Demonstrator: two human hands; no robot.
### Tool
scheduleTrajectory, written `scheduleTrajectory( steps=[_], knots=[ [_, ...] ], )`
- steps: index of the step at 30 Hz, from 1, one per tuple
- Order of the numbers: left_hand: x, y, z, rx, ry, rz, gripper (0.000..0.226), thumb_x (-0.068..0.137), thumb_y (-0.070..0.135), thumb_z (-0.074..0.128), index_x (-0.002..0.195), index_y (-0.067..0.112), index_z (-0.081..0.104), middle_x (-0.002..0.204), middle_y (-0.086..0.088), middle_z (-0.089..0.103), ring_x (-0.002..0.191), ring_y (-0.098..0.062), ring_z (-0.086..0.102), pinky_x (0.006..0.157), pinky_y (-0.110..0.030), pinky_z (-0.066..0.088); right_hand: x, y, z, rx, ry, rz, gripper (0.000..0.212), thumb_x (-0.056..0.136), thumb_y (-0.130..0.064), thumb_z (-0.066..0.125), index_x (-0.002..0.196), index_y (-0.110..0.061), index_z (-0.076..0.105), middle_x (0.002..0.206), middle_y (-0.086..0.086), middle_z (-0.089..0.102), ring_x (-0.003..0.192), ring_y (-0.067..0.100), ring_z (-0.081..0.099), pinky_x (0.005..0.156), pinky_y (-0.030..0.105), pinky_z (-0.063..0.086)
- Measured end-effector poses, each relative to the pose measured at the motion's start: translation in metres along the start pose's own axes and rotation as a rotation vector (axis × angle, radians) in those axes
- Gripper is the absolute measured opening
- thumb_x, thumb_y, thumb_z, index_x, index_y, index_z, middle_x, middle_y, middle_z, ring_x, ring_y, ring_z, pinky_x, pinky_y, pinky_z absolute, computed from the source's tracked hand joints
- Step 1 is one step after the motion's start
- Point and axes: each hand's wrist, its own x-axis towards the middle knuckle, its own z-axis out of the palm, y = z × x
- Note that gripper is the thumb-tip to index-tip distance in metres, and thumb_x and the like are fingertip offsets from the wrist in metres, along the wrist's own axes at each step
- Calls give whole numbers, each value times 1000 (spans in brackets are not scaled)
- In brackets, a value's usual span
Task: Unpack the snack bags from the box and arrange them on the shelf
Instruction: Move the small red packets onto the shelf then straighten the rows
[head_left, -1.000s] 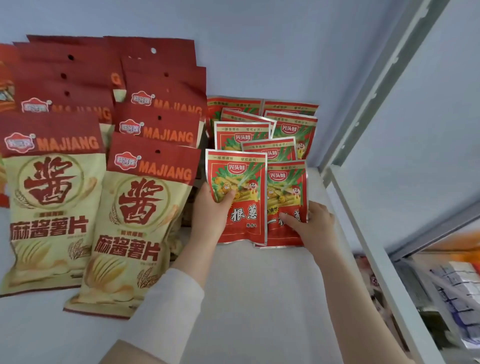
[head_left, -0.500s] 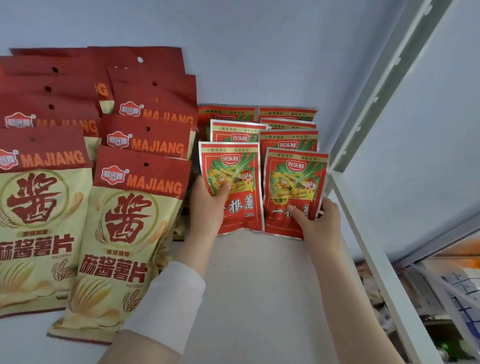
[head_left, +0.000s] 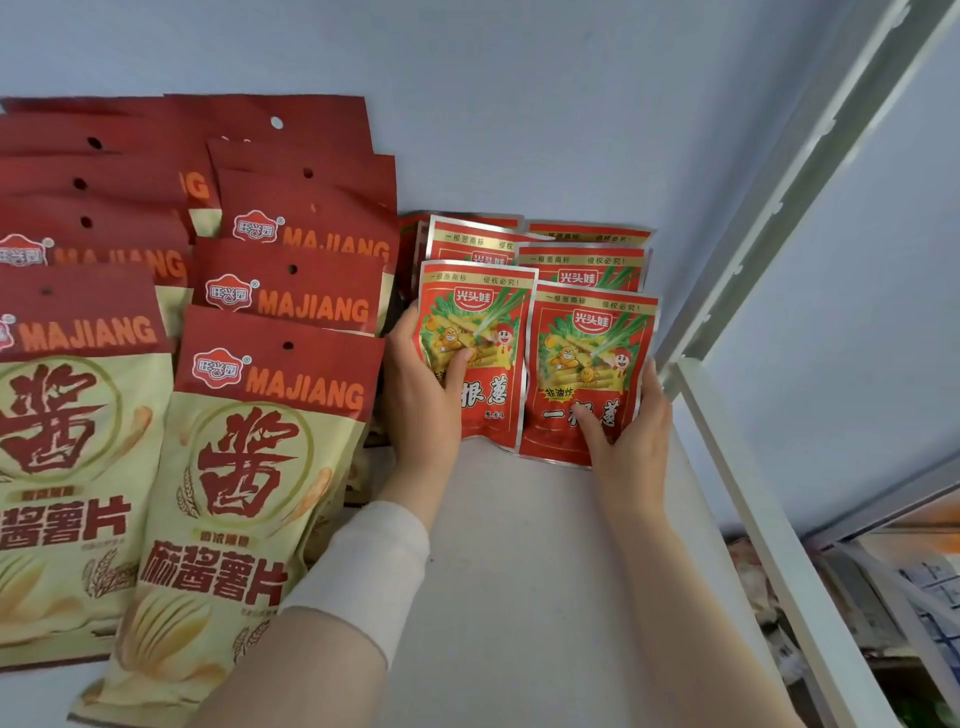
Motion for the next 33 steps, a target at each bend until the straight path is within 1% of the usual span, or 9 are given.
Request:
scheduleTrajectory(
  steps=[3,6,9,14,18,22,25,29,33],
  knots=[
    [1,-4,5,37,25,83,57,89,21,62,136,12,31,131,-9,49,117,-10,49,84,-12,42,0,2,2,-32,1,-51,82,87,-22,64,148,-27,10,147,3,27,132,12,31,103,31,32],
    [0,-9,7,45,35,166,58,90,18,61,133,25,22,131,-14,46,120,-14,49,88,-17,45,-4,6,2,-161,-32,-153,73,89,-28,57,147,-33,12,148,8,23,136,18,26,106,34,28],
    [2,-9,9,122,49,198,50,90,18,59,128,25,27,124,-16,49,114,-13,49,83,-17,44,-2,5,3,-234,-104,-137,73,89,-34,56,147,-31,11,153,8,15,142,21,13,112,39,21],
    [3,-13,12,247,44,213,36,90,25,54,123,12,45,120,-19,48,111,-26,55,80,-23,46,2,-1,8,-276,-77,-131,74,88,-35,57,149,-24,15,151,11,18,141,23,17,112,43,26],
    [0,-13,13,304,58,230,32,90,24,54,120,14,48,123,-20,47,111,-27,55,80,-22,45,0,1,7,-290,-87,-94,74,89,-38,54,149,-28,12,155,11,7,144,23,8,114,46,20],
    [-2,-12,13,374,55,216,32,90,20,57,121,13,49,134,-20,39,122,-27,46,92,-24,41,0,-1,5,-361,-156,-38,76,90,-42,49,149,-32,1,157,8,-7,145,24,-3,115,45,13],
    [-3,-8,12,507,67,255,32,92,24,54,122,13,51,143,-18,28,133,-28,30,106,-29,28,3,-5,2,-452,-170,-20,78,91,-45,48,148,-33,-2,157,10,-10,145,28,-3,116,48,12],
    [-5,7,8,636,-33,313,36,91,24,56,123,9,50,151,-24,19,141,-38,18,113,-44,23,2,-11,-2,-593,-185,-36,77,92,-47,45,149,-30,-5,156,14,-13,145,31,-7,116,48,6],
    [-1,31,-3,752,-226,419,46,95,32,49,134,8,44,152,-23,21,142,-38,17,114,-44,18,-5,-25,-10,-733,-159,-80,72,94,-51,36,149,-30,-5,157,9,-15,145,30,-10,117,49,2]
  ],
)
